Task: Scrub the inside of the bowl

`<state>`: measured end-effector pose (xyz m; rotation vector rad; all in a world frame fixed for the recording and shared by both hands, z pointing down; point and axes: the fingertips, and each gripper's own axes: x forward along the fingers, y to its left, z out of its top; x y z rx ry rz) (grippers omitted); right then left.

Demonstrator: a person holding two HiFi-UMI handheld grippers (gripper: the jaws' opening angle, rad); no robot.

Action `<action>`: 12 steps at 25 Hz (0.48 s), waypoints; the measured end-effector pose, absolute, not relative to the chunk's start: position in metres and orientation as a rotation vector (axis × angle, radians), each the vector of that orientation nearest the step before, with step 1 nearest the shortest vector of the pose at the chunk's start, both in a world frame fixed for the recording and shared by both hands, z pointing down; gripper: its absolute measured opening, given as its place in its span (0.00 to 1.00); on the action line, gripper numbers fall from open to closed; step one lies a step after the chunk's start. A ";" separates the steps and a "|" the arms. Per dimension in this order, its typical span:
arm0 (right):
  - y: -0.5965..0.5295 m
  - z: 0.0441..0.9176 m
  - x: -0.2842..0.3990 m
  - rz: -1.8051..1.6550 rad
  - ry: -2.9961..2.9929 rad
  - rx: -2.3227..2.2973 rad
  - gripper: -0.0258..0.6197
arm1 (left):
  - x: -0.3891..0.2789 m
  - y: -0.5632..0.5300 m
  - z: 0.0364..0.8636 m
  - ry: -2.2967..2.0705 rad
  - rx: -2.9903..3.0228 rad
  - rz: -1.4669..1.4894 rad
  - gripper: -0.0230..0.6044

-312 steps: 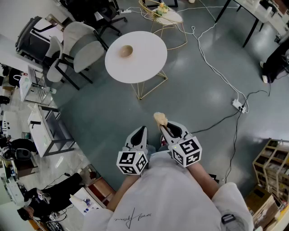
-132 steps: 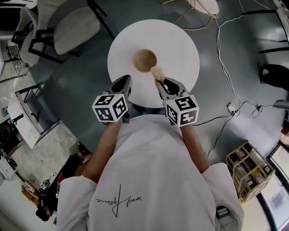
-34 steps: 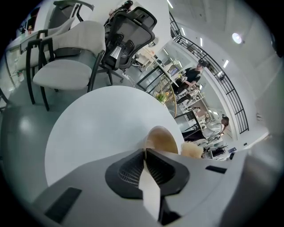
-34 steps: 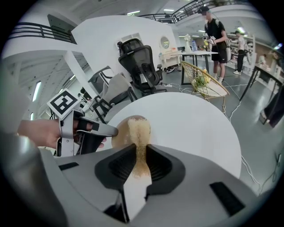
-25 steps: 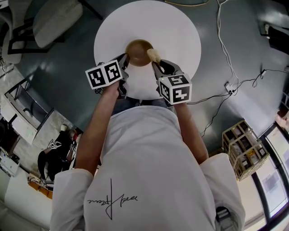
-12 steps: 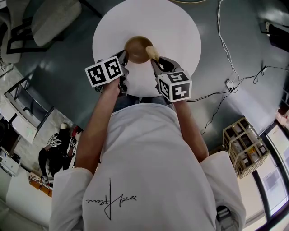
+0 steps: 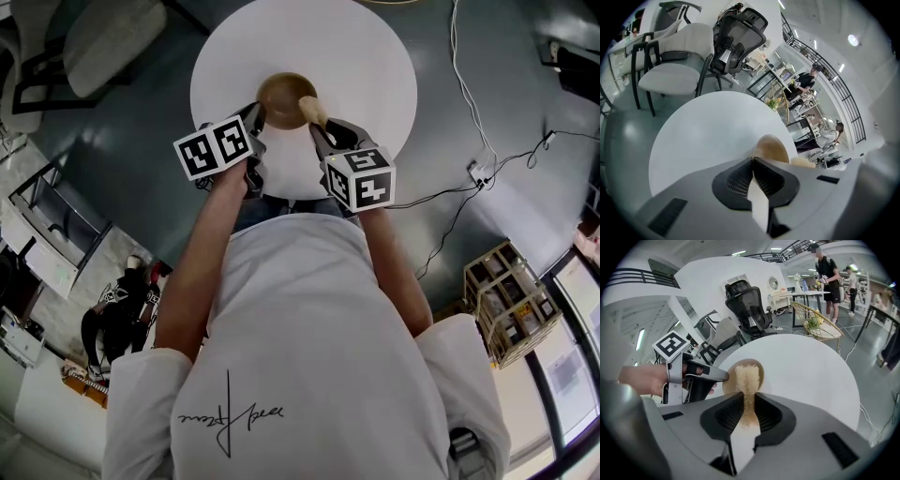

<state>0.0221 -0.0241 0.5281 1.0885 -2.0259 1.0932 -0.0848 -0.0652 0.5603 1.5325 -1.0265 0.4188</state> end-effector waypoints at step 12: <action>-0.017 0.528 0.013 1.103 -2.033 1.061 0.17 | -0.084 -0.063 0.560 -1.025 1.506 0.388 0.06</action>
